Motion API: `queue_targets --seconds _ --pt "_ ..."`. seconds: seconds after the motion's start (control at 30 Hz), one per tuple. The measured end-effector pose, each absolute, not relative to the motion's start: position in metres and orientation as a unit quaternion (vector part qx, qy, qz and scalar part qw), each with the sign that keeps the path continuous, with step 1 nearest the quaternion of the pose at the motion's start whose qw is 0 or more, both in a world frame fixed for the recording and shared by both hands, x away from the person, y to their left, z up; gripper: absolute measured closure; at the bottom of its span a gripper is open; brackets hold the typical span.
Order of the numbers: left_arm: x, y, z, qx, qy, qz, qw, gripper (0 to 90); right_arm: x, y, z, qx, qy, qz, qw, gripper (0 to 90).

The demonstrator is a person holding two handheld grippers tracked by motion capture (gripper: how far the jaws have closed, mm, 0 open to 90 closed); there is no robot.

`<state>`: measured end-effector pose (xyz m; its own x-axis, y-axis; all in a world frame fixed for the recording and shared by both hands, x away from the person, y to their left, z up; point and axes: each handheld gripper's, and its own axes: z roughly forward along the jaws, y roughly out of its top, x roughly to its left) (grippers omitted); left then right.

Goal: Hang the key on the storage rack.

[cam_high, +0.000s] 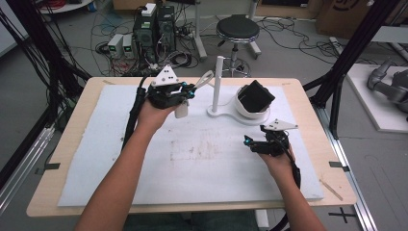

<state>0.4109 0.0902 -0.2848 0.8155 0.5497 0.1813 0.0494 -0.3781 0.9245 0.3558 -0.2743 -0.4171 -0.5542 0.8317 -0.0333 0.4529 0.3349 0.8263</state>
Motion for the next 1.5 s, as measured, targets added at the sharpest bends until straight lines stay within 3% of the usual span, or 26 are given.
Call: queue_targets --seconds 0.57,1.5 --pt "0.425 0.049 -0.282 0.815 0.176 0.260 0.487 81.4 0.356 -0.276 -0.416 0.413 0.778 0.411 0.234 21.2" --pt "0.443 0.037 -0.305 0.831 0.208 0.273 0.438 80.8 0.357 -0.278 -0.416 0.414 0.777 0.415 0.229 21.3"
